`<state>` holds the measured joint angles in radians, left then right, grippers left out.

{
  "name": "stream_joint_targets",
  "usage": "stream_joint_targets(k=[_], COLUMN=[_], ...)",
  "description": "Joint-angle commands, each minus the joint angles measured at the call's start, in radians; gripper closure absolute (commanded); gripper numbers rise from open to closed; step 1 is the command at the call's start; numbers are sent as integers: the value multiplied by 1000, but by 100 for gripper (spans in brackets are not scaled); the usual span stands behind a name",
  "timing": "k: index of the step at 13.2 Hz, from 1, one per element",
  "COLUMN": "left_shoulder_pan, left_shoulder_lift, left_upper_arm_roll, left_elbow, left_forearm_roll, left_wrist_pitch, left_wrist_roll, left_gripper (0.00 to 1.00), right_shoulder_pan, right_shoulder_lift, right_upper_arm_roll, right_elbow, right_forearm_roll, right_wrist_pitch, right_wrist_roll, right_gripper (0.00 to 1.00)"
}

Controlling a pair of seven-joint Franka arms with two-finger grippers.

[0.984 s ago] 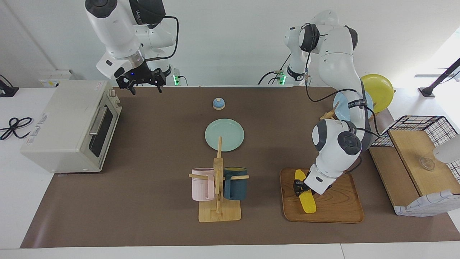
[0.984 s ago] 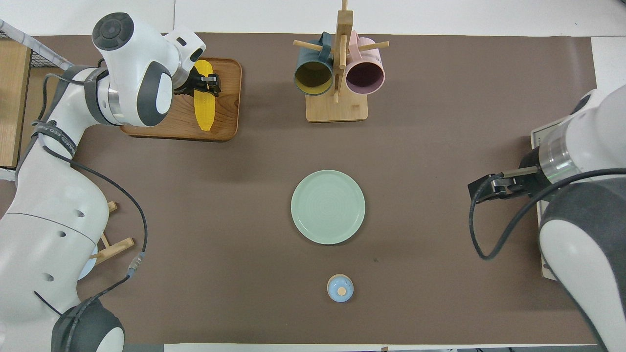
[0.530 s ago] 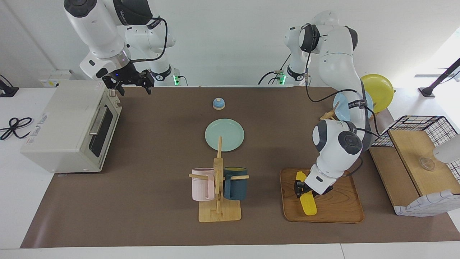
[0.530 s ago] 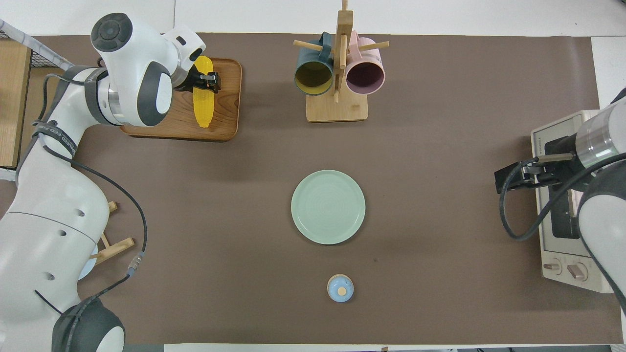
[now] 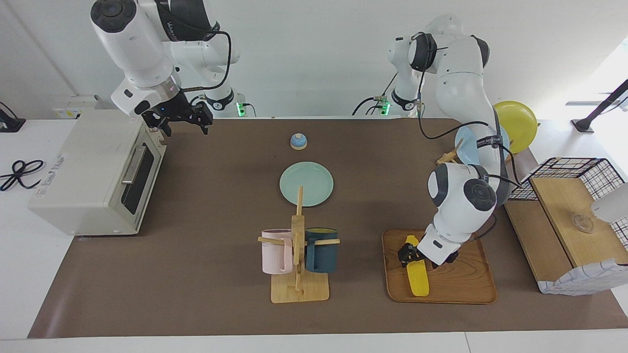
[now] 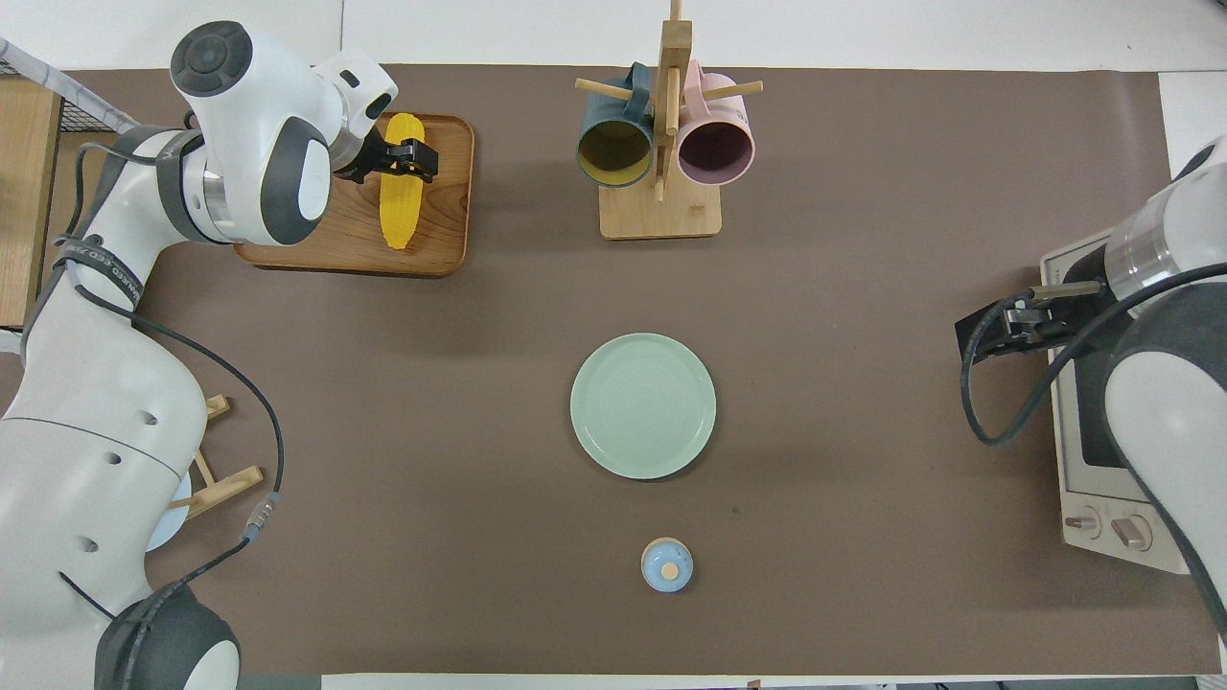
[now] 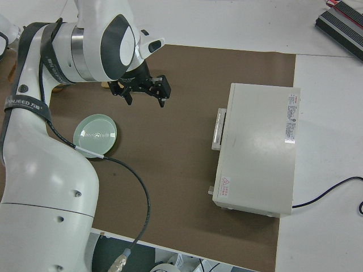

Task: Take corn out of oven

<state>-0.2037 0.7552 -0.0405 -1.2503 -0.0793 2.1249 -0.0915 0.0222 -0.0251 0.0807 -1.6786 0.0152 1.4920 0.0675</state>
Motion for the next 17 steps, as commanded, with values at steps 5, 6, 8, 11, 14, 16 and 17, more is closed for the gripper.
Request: stream_joint_targets(k=[5,6,8,11,14,16,17], left_shoulder_pan=[76,78,76,76,73,73,73], left_shoulder_lift=[-230,-278,-345,-457,-610,-726,-779], left_upper_arm_roll=[2,11,44,57,57,57,56], left_elbow=[-40,-63,-67,-72,-176,-291,-351], left_forearm_roll=[15,18,19,29,30,35,35], left_wrist_pitch=[-238,-268,-366,-535,-638,-638,-638], left_wrist_roll=[4,3,6,6,7,4,4], left_gripper=[0,0,0,0,0,0,0], right_shoulder_pan=[19,21,19,22,22,19,15], right_shoulder_lift=[-7,-13,-16,-18,-27,-33,-35], right_upper_arm_roll=[-44,-54,-90,-119,-130,-130,-128], right_elbow=[22,22,22,25,19,14,13], right_forearm_roll=[-3,-4,-6,-12,-11,-3,-3], right_wrist_pitch=[-21,-24,-29,-19,-21,-22,-24], right_wrist_roll=[-29,-47,-73,-104,-97,-100,-100], right_gripper=[0,0,0,0,0,0,0])
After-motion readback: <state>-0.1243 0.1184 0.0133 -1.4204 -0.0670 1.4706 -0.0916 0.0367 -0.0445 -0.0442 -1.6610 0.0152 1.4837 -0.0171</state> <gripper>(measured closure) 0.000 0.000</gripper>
